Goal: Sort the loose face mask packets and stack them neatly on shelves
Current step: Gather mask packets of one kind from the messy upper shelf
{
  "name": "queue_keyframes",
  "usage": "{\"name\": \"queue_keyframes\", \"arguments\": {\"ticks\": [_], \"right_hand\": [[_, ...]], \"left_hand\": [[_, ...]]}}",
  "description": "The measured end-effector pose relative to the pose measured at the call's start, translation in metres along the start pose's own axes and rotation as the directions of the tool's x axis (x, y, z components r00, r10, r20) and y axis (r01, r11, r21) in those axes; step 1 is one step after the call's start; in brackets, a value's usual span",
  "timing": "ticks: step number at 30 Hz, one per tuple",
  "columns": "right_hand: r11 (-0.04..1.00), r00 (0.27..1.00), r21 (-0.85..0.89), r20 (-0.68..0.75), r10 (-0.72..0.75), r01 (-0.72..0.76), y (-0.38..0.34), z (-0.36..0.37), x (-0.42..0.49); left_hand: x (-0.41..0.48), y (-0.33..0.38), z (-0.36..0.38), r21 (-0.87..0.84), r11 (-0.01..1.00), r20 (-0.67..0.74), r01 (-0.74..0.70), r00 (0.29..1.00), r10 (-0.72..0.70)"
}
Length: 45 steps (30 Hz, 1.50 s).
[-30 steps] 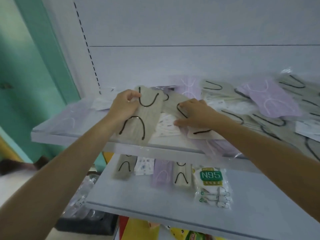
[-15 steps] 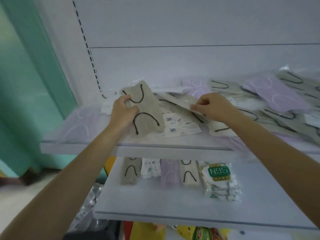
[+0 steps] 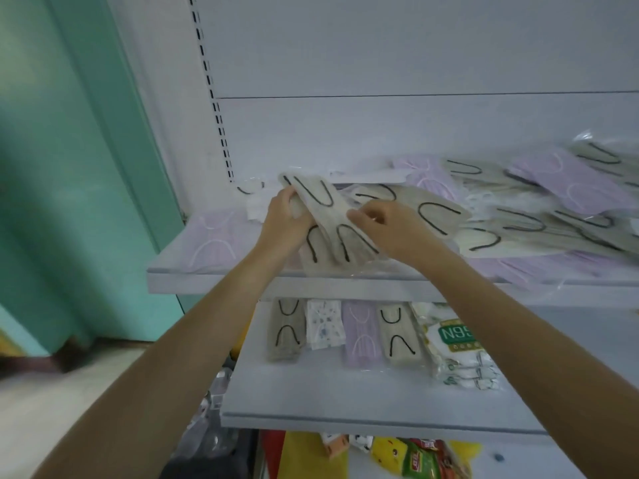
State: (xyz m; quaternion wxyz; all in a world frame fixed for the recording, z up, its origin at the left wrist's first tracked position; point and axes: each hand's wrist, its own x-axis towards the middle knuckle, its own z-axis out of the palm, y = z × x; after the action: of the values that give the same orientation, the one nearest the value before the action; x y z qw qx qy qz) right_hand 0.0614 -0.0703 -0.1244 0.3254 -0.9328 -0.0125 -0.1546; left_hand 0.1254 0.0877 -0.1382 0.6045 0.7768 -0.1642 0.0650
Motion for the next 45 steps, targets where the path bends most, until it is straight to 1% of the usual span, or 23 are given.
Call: {"name": "queue_keyframes", "arguments": {"ticks": [2, 5, 7, 9, 12, 14, 17, 20, 22, 23, 25, 26, 28, 30, 32, 33, 35, 37, 39, 40, 42, 44, 45], "right_hand": [[0.982, 0.991, -0.162, -0.105, 0.080, -0.096, 0.017, -0.007, 0.001], [0.846, 0.954, -0.440, -0.134, 0.268, -0.300, 0.044, -0.016, -0.002], [0.822, 0.939, -0.455, -0.160, 0.303, -0.343, 0.052, -0.018, -0.006], [0.846, 0.943, -0.420, -0.201, 0.265, -0.327, 0.053, -0.018, -0.006], [0.849, 0.947, -0.428, -0.215, 0.239, -0.311, 0.045, -0.017, -0.004], [0.874, 0.939, -0.374, -0.262, 0.221, -0.310, 0.037, -0.013, -0.003], [0.959, 0.931, -0.170, -0.326, 0.162, -0.226, 0.018, -0.001, -0.003], [0.994, 0.976, 0.023, -0.193, 0.105, -0.103, -0.007, 0.018, -0.002], [0.993, 0.996, 0.103, -0.060, 0.072, -0.065, -0.020, 0.031, -0.002], [0.986, 0.998, 0.156, -0.014, 0.062, -0.059, -0.023, 0.034, -0.003], [0.967, 0.999, 0.250, -0.007, 0.051, -0.047, -0.021, 0.032, -0.007], [0.962, 0.998, 0.270, -0.037, 0.052, -0.040, -0.016, 0.026, -0.009], [0.979, 0.986, 0.193, -0.134, 0.099, -0.072, 0.003, 0.006, -0.014], [0.980, 0.960, -0.070, -0.223, 0.168, -0.188, 0.031, -0.020, -0.019], [0.867, 0.927, -0.356, -0.267, 0.263, -0.348, 0.064, -0.048, -0.025], [0.805, 0.897, -0.409, -0.294, 0.331, -0.431, 0.080, -0.061, -0.028], [0.717, 0.828, -0.415, -0.309, 0.468, -0.560, 0.106, -0.082, -0.032], [0.682, 0.813, -0.446, -0.259, 0.522, -0.580, 0.124, -0.096, -0.032], [0.689, 0.826, -0.459, -0.268, 0.496, -0.562, 0.128, -0.104, -0.027], [0.704, 0.829, -0.439, -0.289, 0.478, -0.559, 0.126, -0.107, -0.025], [0.792, 0.840, -0.310, -0.336, 0.426, -0.526, 0.124, -0.110, -0.018], [0.887, 0.834, -0.078, -0.386, 0.394, -0.455, 0.119, -0.112, -0.011], [0.905, 0.823, 0.083, -0.389, 0.414, -0.416, 0.113, -0.112, -0.007]], "left_hand": [[0.001, -0.002, -0.004, -0.011, 0.995, -0.009, 0.104, 0.995, -0.104], [0.008, -0.009, -0.002, -0.025, 0.979, 0.006, 0.204, 0.979, -0.204], [0.007, -0.010, 0.003, 0.024, 0.981, 0.020, 0.194, 0.981, -0.194], [0.005, -0.014, 0.006, 0.103, 0.987, -0.006, 0.125, 0.992, -0.125], [0.005, -0.016, 0.005, 0.174, 0.979, 0.027, 0.104, 0.994, -0.110], [0.003, -0.018, 0.004, 0.190, 0.979, 0.058, 0.076, 0.994, -0.089], [-0.004, -0.019, 0.001, 0.236, 0.972, 0.093, 0.014, 0.995, -0.037], [-0.011, -0.017, 0.000, 0.156, 0.986, 0.104, -0.061, 0.994, 0.045], [-0.011, -0.016, 0.000, 0.079, 0.992, 0.082, -0.096, 0.993, 0.089], [-0.010, -0.017, 0.000, 0.061, 0.995, 0.109, -0.078, 0.991, 0.071], [-0.007, -0.023, 0.001, 0.141, 0.989, 0.121, -0.050, 0.992, 0.033], [-0.007, -0.026, 0.001, 0.189, 0.979, 0.102, -0.081, 0.993, 0.062], [-0.012, -0.028, 0.002, 0.192, 0.957, 0.068, -0.217, 0.976, 0.208], [-0.018, -0.027, 0.004, 0.170, 0.913, 0.072, -0.370, 0.929, 0.363], [-0.020, -0.025, 0.008, 0.221, 0.861, 0.085, -0.458, 0.889, 0.450], [-0.019, -0.023, 0.009, 0.257, 0.848, 0.095, -0.464, 0.885, 0.455], [-0.017, -0.014, 0.015, 0.297, 0.844, 0.117, -0.447, 0.894, 0.432], [-0.010, -0.001, 0.026, 0.250, 0.875, 0.125, -0.415, 0.910, 0.396], [-0.006, 0.013, 0.045, 0.183, 0.902, 0.133, -0.392, 0.919, 0.372], [-0.005, 0.019, 0.056, 0.166, 0.909, 0.146, -0.382, 0.921, 0.360], [-0.008, 0.024, 0.078, 0.151, 0.929, 0.160, -0.337, 0.936, 0.313], [-0.012, 0.018, 0.096, 0.157, 0.951, 0.159, -0.266, 0.957, 0.241], [-0.013, 0.015, 0.101, 0.157, 0.963, 0.152, -0.219, 0.969, 0.196]]}}
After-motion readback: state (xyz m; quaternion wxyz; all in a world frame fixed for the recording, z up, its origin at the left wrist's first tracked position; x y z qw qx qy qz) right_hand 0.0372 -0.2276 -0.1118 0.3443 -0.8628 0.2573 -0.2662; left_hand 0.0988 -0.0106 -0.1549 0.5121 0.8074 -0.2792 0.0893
